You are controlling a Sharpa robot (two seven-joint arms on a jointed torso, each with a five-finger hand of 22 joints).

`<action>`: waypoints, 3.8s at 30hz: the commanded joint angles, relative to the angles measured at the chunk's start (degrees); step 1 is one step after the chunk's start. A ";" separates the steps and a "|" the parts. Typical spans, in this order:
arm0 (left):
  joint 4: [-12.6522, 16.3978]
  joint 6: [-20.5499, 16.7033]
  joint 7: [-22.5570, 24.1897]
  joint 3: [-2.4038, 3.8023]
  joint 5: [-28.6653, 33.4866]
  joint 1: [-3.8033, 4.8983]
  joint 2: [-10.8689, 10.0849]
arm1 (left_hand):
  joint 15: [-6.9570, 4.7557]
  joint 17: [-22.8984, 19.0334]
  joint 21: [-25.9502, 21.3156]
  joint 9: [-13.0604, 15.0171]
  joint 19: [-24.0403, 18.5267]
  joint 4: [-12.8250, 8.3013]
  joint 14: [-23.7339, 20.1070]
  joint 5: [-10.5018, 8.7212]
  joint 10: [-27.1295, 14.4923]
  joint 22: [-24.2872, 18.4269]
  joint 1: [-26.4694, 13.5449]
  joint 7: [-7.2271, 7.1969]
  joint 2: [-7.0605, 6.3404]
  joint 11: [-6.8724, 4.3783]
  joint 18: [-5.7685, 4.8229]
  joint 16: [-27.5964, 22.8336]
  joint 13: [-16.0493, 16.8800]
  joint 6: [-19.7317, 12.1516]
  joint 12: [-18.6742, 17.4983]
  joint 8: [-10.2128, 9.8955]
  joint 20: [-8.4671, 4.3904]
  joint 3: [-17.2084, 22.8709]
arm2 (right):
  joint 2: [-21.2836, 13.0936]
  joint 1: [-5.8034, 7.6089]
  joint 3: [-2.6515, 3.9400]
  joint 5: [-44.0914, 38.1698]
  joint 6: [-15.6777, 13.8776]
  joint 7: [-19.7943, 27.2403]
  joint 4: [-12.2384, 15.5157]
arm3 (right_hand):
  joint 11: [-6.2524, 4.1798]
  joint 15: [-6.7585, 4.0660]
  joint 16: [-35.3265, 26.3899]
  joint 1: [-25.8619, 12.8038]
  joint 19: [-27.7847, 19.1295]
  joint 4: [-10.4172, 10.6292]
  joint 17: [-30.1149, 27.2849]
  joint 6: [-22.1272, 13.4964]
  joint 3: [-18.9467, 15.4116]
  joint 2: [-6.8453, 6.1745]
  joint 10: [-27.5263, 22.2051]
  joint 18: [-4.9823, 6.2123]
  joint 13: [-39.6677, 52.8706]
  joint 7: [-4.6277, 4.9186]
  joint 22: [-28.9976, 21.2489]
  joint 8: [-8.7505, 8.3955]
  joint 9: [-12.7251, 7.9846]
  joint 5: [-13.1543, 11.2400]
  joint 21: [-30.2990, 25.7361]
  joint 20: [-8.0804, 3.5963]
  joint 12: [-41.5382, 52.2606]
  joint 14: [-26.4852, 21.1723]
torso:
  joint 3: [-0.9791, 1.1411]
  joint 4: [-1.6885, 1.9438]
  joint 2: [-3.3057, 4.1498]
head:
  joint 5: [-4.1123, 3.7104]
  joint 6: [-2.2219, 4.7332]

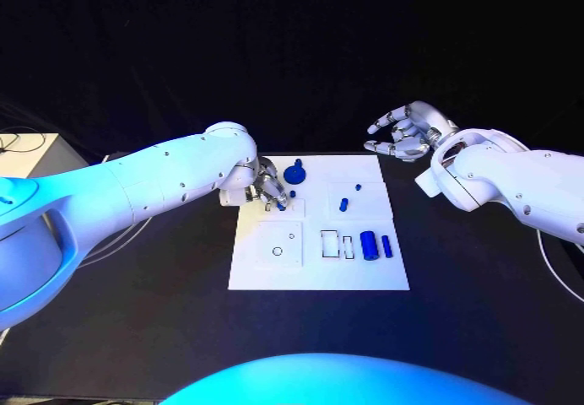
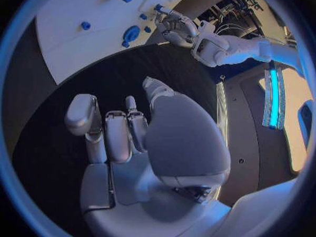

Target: Assemble the parts on the task board

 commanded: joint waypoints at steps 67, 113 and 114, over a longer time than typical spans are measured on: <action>-1.26 -2.79 0.33 -0.31 -0.53 -0.63 1.47 | 1.75 15.09 -0.73 -8.00 2.13 -7.58 5.96 -0.70 -2.98 9.18 1.23 2.10 1.32 2.41 -0.26 0.19 -1.92 -0.24 -1.37 -13.98 1.39 -1.31 | -0.36 -0.24 0.01 -0.46 0.74 0.24 0.54 | 0.02 -0.12 -0.59 -0.77 0.34 -0.04 -0.19 -0.65 0.58 -0.28 -0.29 1.07 4.33 -0.04 1.06 0.43 0.15 -0.11 -0.74 -0.03 -0.33 0.92 | 0.00 0.07 -0.08 | -0.60 -0.03; 3.58 -2.44 0.59 0.52 2.56 -0.53 -1.58 | 2.00 15.09 -0.61 -10.20 2.19 -13.00 5.96 2.80 -2.05 9.43 4.04 2.54 2.77 2.67 -0.26 0.19 -1.55 2.72 -1.48 -15.47 1.94 8.00 | -0.34 -0.52 -0.10 -0.46 2.55 -0.48 0.06 | 0.03 -0.13 -0.63 -0.93 0.47 -0.05 -0.11 -0.81 0.67 -0.33 -0.23 1.05 4.36 -0.03 1.01 0.46 0.17 -0.15 -0.85 -0.05 -0.26 0.98 | 0.02 0.10 -0.09 | -0.60 0.49; 3.69 -2.38 0.59 0.55 2.55 -0.53 -1.63 | 1.98 15.09 -0.60 -10.21 2.20 -13.07 5.96 2.85 -1.93 9.44 4.05 2.54 2.74 2.65 -0.27 0.19 -1.41 2.77 -1.39 -15.43 1.93 8.06 | -0.34 -0.53 -0.10 -0.46 2.58 -0.49 0.05 | 0.03 -0.13 -0.63 -0.93 0.47 -0.05 -0.11 -0.81 0.67 -0.33 -0.23 1.05 4.36 -0.03 1.01 0.46 0.17 -0.15 -0.85 -0.05 -0.26 0.98 | 0.02 0.09 -0.07 | -0.58 0.52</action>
